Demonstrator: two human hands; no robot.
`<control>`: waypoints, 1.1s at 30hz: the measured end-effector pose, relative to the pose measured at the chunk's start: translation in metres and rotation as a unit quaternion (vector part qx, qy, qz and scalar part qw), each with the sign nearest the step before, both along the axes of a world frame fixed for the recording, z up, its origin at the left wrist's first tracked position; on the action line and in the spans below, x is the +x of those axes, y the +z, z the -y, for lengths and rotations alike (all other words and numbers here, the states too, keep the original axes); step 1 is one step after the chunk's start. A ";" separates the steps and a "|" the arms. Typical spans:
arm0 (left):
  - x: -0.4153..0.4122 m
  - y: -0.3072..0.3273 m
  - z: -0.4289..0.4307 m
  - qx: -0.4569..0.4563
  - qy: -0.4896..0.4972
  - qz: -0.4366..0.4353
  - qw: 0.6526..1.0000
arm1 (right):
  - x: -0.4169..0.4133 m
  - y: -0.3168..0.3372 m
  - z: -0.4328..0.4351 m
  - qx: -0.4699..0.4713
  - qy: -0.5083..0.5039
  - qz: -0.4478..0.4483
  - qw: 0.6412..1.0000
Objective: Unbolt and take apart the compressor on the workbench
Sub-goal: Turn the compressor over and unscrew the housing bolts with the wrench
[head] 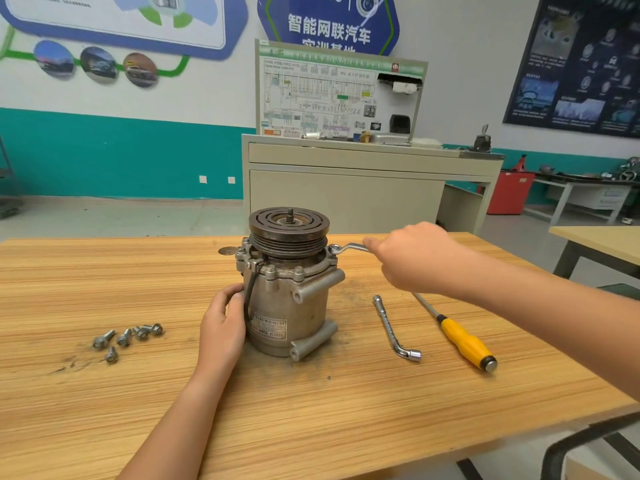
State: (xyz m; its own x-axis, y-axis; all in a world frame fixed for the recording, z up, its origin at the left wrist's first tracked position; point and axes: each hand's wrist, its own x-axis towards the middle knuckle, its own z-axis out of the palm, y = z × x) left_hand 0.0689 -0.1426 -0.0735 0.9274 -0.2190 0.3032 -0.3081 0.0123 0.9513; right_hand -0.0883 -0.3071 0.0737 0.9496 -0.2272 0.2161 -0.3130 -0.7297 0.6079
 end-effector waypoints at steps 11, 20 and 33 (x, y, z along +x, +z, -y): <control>0.001 0.000 0.001 -0.013 0.000 0.011 1.000 | 0.092 -0.023 0.046 0.056 0.156 0.124 0.978; 0.000 0.000 0.001 -0.012 -0.001 0.020 1.000 | 0.048 -0.016 0.039 0.299 0.109 0.347 0.883; 0.000 0.000 0.000 -0.004 -0.003 0.012 1.000 | -0.006 -0.010 -0.020 0.125 -0.037 0.080 0.988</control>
